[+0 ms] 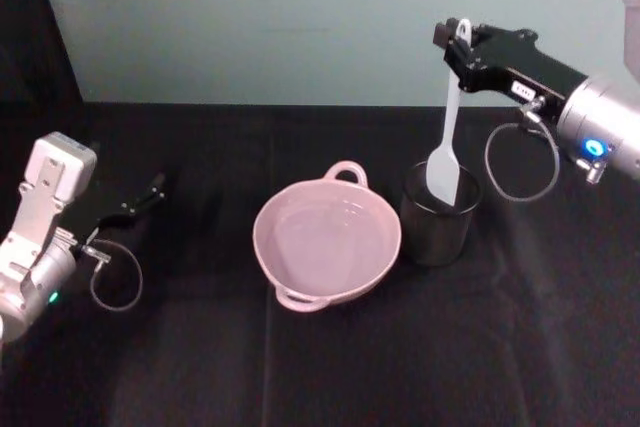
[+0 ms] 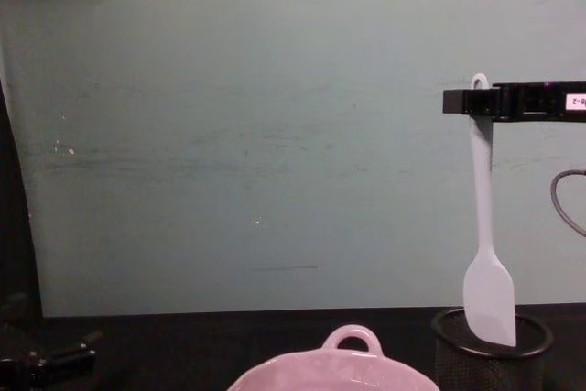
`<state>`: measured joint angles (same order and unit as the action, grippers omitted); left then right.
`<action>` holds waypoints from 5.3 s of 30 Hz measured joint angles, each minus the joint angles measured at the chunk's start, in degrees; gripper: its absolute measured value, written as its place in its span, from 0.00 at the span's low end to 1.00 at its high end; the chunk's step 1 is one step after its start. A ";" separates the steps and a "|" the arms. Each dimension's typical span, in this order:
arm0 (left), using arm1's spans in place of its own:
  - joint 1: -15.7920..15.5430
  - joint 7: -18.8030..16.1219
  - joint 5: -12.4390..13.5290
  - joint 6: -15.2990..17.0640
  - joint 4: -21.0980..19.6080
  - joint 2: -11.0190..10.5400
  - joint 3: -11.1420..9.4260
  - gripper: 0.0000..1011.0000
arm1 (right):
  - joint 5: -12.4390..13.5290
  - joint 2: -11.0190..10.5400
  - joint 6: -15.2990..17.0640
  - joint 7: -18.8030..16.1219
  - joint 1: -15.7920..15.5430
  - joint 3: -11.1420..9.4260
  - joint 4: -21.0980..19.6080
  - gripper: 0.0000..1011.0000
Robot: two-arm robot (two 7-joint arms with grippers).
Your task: Use the one hand to pick up the spoon and stir the clear water in the bowl.
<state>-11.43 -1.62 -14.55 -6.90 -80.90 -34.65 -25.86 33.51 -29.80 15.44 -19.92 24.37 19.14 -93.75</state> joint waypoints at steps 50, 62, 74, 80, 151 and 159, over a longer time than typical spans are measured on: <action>0.00 0.00 0.00 0.00 0.00 0.00 0.00 1.00 | -2.03 7.35 -10.90 -8.62 3.94 10.77 9.77 0.11; 0.00 0.00 0.00 0.00 0.00 0.00 0.00 1.00 | -3.93 8.70 -14.17 -10.92 1.96 12.56 13.07 0.11; 0.00 0.00 0.00 0.00 0.00 0.00 0.00 1.00 | -5.27 12.56 -16.22 -11.91 3.64 13.34 18.13 0.11; 0.00 0.00 0.00 0.00 0.00 0.00 0.00 1.00 | -5.85 15.70 -17.69 -12.07 6.44 13.31 23.76 0.11; 0.00 0.00 0.00 0.00 0.00 0.00 0.00 1.00 | -8.67 18.29 -17.14 -11.54 7.66 11.86 25.90 0.11; 0.00 0.00 0.00 0.00 0.00 0.00 0.00 1.00 | -8.16 17.82 -17.59 -11.08 8.41 10.14 26.94 0.11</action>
<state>-11.43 -1.62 -14.55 -6.90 -80.90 -34.65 -25.86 25.35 -11.98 -2.15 -31.00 32.79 29.28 -66.81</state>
